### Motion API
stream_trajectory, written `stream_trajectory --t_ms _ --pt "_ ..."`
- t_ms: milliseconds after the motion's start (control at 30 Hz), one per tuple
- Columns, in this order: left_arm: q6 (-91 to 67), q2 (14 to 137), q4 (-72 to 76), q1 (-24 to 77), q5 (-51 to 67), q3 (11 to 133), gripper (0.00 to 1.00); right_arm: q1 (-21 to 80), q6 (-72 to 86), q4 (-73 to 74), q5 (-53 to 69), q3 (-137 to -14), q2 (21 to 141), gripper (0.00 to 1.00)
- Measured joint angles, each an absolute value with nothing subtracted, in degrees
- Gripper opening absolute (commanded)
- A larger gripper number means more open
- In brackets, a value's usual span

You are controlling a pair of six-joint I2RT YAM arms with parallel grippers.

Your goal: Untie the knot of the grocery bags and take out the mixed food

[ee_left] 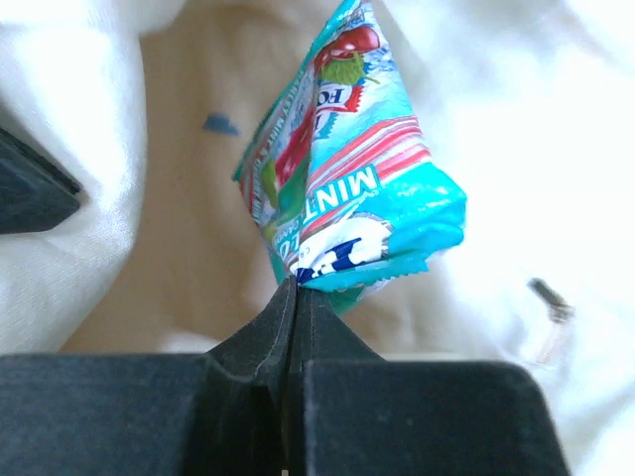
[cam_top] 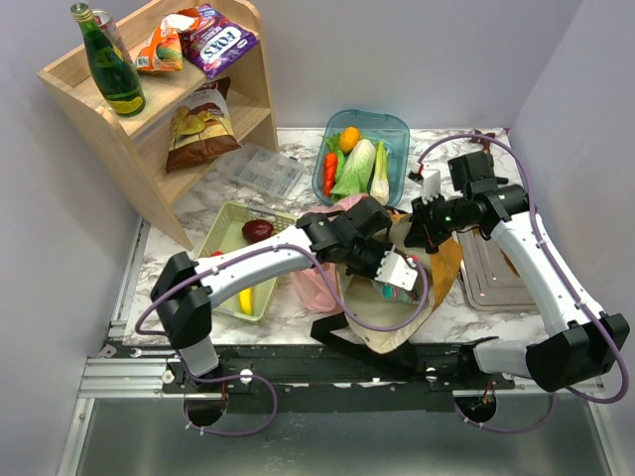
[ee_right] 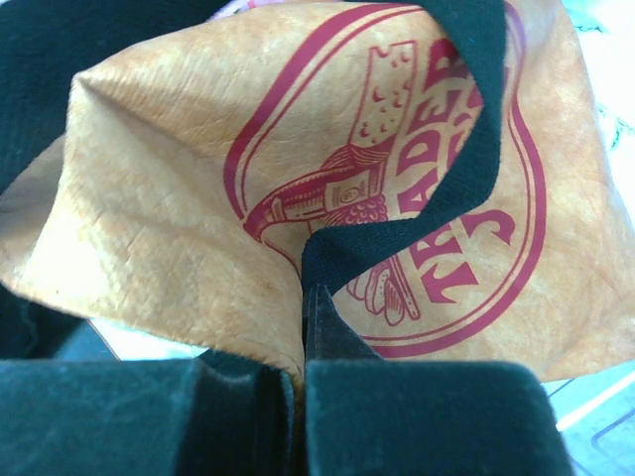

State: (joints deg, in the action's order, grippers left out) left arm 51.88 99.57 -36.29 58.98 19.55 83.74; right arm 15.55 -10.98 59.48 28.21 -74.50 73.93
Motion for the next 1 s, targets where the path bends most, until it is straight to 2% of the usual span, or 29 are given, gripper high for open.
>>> stream_trajectory --t_ms 133,267,433,567,633,700,800,1000 --pt "52.51 94.72 -44.45 59.0 26.35 85.91 0.0 15.59 -11.05 59.44 28.25 -74.5 73.97 0.01" --pt "53.74 93.34 -48.42 58.98 28.36 84.47 0.0 15.59 -11.46 59.42 28.29 -74.5 73.97 0.01" --pt "53.98 94.48 -52.23 58.83 29.58 80.6 0.0 15.66 -13.28 59.79 29.28 -73.73 73.97 0.29" --pt "51.99 94.94 -54.59 58.04 32.88 83.13 0.0 15.68 -14.96 60.29 29.47 -72.99 73.67 0.52" --pt "50.54 94.94 -56.27 57.34 34.89 86.35 0.0 15.68 -15.66 60.45 29.76 -73.01 73.17 0.68" --pt "48.97 94.85 -57.54 56.49 36.84 88.99 0.0 15.68 -16.6 61.32 30.35 -73.34 72.49 0.77" --pt "46.06 94.83 -59.11 54.33 39.83 92.16 0.0 15.68 -18.13 61.93 31.66 -74.54 71.05 0.85" --pt "38.89 98.06 -62.04 47.33 45.6 99.83 0.0 15.68 -20.32 61.56 37.36 -76.71 63.75 0.86"
